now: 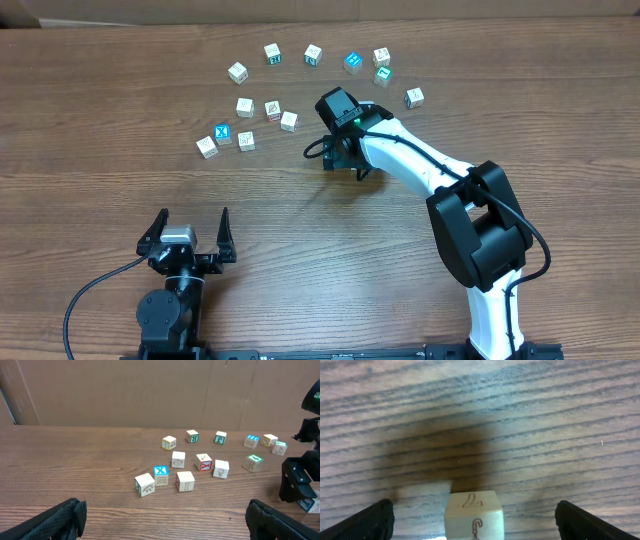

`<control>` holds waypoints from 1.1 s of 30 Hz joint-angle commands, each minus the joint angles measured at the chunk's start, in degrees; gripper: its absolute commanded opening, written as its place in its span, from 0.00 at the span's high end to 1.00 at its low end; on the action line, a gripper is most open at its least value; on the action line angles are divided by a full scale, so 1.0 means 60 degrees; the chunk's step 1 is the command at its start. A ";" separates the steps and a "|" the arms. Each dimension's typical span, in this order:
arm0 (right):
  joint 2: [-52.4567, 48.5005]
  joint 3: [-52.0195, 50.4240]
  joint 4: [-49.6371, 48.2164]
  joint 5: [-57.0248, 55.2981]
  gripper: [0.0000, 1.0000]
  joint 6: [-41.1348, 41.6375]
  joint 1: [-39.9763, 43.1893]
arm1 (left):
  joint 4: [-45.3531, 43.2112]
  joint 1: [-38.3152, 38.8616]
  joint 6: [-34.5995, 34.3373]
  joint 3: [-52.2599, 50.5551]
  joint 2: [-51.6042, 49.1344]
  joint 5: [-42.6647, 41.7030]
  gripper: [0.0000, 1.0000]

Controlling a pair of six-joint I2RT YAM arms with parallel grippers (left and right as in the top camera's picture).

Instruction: Form a horizontal line

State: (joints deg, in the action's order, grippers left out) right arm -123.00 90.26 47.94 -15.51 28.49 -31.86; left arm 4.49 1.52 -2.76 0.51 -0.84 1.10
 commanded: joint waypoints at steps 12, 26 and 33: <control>0.0222 -0.0055 -0.1231 -0.0160 0.00 0.0102 0.0816 | -0.0029 0.0084 0.0182 -0.0040 0.0098 0.0062 0.00; 0.0233 0.0583 -0.0991 0.0663 0.26 0.0058 0.2284 | -0.0029 0.0084 0.0182 -0.0036 0.0095 0.0062 0.00; 0.0233 0.4721 0.1333 0.0812 0.55 -0.0590 0.2630 | -0.0029 0.0084 0.0182 -0.0040 0.0095 0.0062 0.01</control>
State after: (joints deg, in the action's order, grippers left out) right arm -123.35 109.03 54.98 -11.05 27.09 -16.86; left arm 4.47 1.52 -2.76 0.49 -0.84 1.13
